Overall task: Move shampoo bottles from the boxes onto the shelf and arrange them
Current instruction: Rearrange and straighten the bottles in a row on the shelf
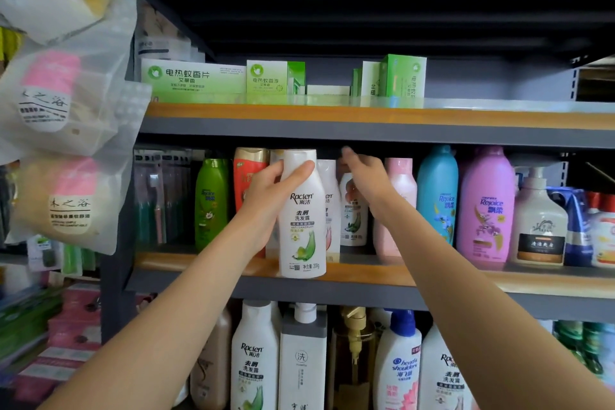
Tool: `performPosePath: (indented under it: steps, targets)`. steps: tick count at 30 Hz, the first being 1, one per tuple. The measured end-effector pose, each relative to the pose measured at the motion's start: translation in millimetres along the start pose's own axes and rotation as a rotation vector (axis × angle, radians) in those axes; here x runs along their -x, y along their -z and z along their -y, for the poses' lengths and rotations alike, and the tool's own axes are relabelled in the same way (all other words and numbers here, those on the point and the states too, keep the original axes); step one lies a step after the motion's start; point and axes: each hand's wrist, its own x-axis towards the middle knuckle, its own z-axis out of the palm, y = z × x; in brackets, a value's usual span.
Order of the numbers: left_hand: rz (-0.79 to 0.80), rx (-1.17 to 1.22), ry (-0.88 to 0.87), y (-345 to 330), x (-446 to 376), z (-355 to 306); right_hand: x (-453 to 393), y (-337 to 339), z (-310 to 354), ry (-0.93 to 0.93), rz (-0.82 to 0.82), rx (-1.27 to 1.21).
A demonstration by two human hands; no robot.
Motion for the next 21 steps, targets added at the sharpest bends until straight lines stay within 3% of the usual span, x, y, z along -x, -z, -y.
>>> performPosePath:
  steps: [1,5,10,16,21]
  targets:
    - [-0.002,-0.007,0.004,-1,-1,0,-5,1,-3,0.037,-0.052,0.043]
    - [-0.004,-0.024,0.007,-3,-2,-2,-31,-5,-22,0.173,-0.091,0.835]
    - [-0.012,-0.033,0.01,-2,-5,-4,-46,-19,-43,0.148,-0.013,1.3]
    - [-0.006,-0.039,0.01,3,-5,-2,-38,-25,-52,0.2,-0.224,1.138]
    - [0.002,-0.04,0.009,4,-5,-1,-34,-24,-46,0.163,-0.294,0.754]
